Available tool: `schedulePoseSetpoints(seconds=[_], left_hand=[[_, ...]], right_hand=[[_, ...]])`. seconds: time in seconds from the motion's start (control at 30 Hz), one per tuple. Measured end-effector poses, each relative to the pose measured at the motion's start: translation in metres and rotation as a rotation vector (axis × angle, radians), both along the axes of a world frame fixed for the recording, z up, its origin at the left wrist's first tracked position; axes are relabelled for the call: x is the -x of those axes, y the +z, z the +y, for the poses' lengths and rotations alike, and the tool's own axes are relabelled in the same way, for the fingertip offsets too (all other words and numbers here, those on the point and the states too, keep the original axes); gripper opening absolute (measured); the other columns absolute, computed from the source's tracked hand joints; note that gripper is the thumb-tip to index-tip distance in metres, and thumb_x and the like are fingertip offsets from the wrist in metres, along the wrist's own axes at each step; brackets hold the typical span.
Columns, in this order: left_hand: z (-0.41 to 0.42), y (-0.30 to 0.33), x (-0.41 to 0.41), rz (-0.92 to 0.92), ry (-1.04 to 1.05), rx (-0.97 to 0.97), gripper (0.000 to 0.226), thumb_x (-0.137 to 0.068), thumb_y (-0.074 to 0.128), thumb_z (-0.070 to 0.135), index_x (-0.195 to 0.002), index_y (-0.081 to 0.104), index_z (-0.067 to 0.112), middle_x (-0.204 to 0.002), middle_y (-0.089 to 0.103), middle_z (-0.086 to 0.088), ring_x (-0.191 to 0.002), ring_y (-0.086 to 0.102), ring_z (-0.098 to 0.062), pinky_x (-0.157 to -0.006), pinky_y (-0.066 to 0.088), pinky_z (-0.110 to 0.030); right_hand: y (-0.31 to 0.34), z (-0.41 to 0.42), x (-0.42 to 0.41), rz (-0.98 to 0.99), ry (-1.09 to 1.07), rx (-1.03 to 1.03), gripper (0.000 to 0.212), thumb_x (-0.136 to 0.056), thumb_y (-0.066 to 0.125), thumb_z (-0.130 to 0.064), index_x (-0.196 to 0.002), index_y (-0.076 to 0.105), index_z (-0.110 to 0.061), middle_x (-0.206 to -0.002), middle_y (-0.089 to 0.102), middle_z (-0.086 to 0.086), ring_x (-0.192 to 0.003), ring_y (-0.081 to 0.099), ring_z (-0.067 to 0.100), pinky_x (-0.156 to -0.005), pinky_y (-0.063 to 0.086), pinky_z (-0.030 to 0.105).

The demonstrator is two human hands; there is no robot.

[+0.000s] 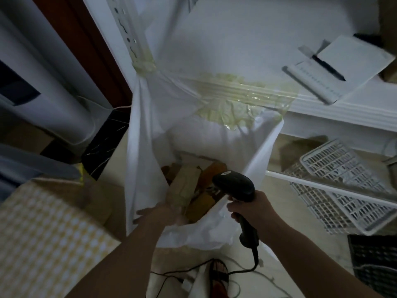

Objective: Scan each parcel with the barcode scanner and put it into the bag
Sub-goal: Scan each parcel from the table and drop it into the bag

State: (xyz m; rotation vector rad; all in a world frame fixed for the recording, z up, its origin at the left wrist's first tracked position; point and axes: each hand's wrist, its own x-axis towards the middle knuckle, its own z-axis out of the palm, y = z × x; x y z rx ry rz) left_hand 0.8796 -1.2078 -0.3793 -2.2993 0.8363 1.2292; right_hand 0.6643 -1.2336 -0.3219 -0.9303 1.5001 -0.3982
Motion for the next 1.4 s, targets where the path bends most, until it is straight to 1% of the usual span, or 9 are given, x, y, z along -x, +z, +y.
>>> schedulePoseSetpoints(seconds=[0.07,0.17,0.27,0.4,0.53,0.83,0.97,1.17,1.4], left_hand=[[0.005,0.021,0.002,0.139,-0.06,-0.009,0.082,-0.078,0.068,0.057,-0.139,0.045,0.007,-0.141,0.045,-0.015,-0.129,0.045,-0.033,-0.107,0.039,-0.041],[0.004,0.039,-0.002,0.186,0.005,0.175,0.052,-0.094,0.061,0.031,-0.136,0.047,0.005,-0.128,0.052,-0.009,-0.105,0.057,-0.025,-0.086,0.047,-0.032],[0.016,0.059,-0.014,0.055,-0.07,0.345,0.049,-0.098,0.053,0.03,-0.141,0.041,0.01,-0.137,0.049,-0.01,-0.114,0.053,-0.025,-0.089,0.046,-0.031],[0.048,0.084,-0.036,-0.024,-0.121,0.477,0.047,-0.095,0.057,0.036,-0.133,0.045,0.012,-0.134,0.051,-0.01,-0.117,0.054,-0.026,-0.093,0.048,-0.034],[0.105,0.11,-0.065,-0.103,-0.116,0.491,0.052,-0.095,0.055,0.042,-0.138,0.044,0.014,-0.14,0.048,-0.007,-0.125,0.05,-0.025,-0.098,0.043,-0.031],[0.353,0.153,-0.135,-0.298,0.19,0.397,0.06,-0.095,0.051,0.049,-0.143,0.038,0.016,-0.144,0.045,-0.005,-0.127,0.049,-0.023,-0.098,0.044,-0.032],[0.48,0.161,-0.147,-0.38,0.358,0.395,0.059,-0.094,0.052,0.047,-0.143,0.04,0.015,-0.144,0.045,-0.006,-0.128,0.048,-0.025,-0.1,0.043,-0.032],[0.646,0.165,-0.143,-0.443,0.582,0.335,0.058,-0.092,0.053,0.05,-0.138,0.047,0.015,-0.14,0.05,-0.006,-0.125,0.051,-0.025,-0.1,0.045,-0.033],[0.778,0.17,-0.125,-0.455,0.822,0.328,0.058,-0.092,0.056,0.046,-0.139,0.047,0.014,-0.141,0.049,-0.006,-0.128,0.049,-0.024,-0.101,0.043,-0.033]], right_hand=[[0.006,0.0,-0.006,-0.021,0.031,-0.006,0.014,-0.078,0.066,0.006,-0.089,0.066,-0.002,-0.067,0.063,0.013,-0.061,0.059,0.021,-0.064,0.051,0.031],[0.016,0.003,-0.017,-0.051,0.096,0.012,0.012,-0.078,0.064,0.007,-0.086,0.064,-0.002,-0.07,0.062,0.017,-0.065,0.058,0.027,-0.069,0.05,0.036],[0.027,0.011,-0.03,-0.071,0.184,0.062,0.009,-0.077,0.064,0.006,-0.085,0.064,0.0,-0.064,0.058,0.014,-0.063,0.054,0.028,-0.065,0.047,0.037],[0.038,0.028,-0.053,-0.08,0.271,0.086,0.01,-0.076,0.068,0.003,-0.083,0.065,-0.003,-0.063,0.06,0.011,-0.06,0.057,0.024,-0.065,0.049,0.036],[0.051,0.061,-0.088,-0.079,0.353,0.08,0.007,-0.078,0.066,0.002,-0.084,0.065,0.005,-0.063,0.059,0.014,-0.062,0.055,0.027,-0.063,0.046,0.037],[0.101,0.234,-0.187,-0.173,0.784,0.099,0.017,-0.074,0.066,0.002,-0.06,0.059,-0.004,-0.054,0.053,0.01,-0.05,0.047,0.022,-0.057,0.04,0.032],[0.11,0.325,-0.223,-0.239,0.875,0.084,0.006,-0.076,0.07,0.003,-0.078,0.066,0.0,-0.057,0.058,0.006,-0.053,0.054,0.02,-0.054,0.042,0.028],[0.12,0.456,-0.26,-0.255,1.054,0.056,0.012,-0.077,0.07,0.004,-0.089,0.067,0.002,-0.065,0.06,0.01,-0.057,0.055,0.02,-0.05,0.042,0.026],[0.131,0.565,-0.29,-0.266,1.24,0.027,0.02,-0.075,0.069,0.007,-0.095,0.065,0.005,-0.072,0.059,0.014,-0.06,0.055,0.021,-0.051,0.042,0.028]])
